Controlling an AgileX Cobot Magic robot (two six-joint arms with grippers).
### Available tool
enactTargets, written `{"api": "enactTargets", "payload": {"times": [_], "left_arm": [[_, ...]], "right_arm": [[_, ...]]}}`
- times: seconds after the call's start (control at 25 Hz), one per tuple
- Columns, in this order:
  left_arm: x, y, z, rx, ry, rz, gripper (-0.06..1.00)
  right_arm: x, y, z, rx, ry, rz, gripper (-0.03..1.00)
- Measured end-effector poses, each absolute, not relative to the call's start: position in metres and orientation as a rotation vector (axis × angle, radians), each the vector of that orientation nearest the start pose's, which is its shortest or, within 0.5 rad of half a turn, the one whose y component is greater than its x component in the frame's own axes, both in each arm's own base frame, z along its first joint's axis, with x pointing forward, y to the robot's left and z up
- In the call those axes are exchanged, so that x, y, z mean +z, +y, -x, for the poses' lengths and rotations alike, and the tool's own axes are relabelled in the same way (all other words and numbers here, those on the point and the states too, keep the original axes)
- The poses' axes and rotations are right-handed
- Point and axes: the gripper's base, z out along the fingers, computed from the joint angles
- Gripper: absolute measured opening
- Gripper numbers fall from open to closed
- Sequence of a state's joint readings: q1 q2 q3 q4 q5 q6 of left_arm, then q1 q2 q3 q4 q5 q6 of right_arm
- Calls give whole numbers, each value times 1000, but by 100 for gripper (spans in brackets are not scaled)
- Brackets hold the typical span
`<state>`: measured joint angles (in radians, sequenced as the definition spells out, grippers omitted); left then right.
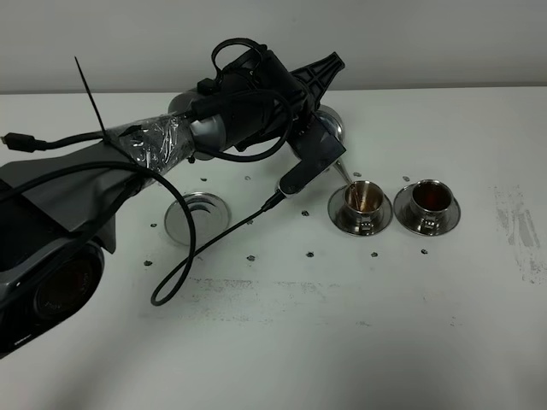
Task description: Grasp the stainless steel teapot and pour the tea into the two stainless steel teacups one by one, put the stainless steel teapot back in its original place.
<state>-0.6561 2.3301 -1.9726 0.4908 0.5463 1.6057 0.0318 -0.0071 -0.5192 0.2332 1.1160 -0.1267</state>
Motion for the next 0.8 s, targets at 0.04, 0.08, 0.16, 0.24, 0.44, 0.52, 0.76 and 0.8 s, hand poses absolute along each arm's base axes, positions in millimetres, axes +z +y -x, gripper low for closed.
{"api": "enactTargets", "payload": {"times": [0.04,0.08,0.16,0.24,0.44,0.52,0.76,0.8], "left_arm": [[195,-309,-436,-1253,-914,3249,24],[195,-309,-436,-1258,-904,3250,24],[195,-310,-436,-1271,-894,3252,24],[196,-310,-436,-1283,-877,3247,24],[197,-314,-433,-1315,-812,3239,24],[197,-316,-432,-1325,-794,3236,24],[197,-320,-431,-1363,-750,3238,24],[196,-321,-431,-1367,-741,3241,24]], "right_arm": [[280,19,12,221,2050,185,40],[280,19,12,221,2050,185,40],[280,19,12,221,2050,185,40],[280,19,12,221,2050,185,40],[280,19,12,221,2050,185,40],[280,19,12,221,2050,185,40],[280,19,12,221,2050,185,40],[280,19,12,221,2050,185,40]]}}
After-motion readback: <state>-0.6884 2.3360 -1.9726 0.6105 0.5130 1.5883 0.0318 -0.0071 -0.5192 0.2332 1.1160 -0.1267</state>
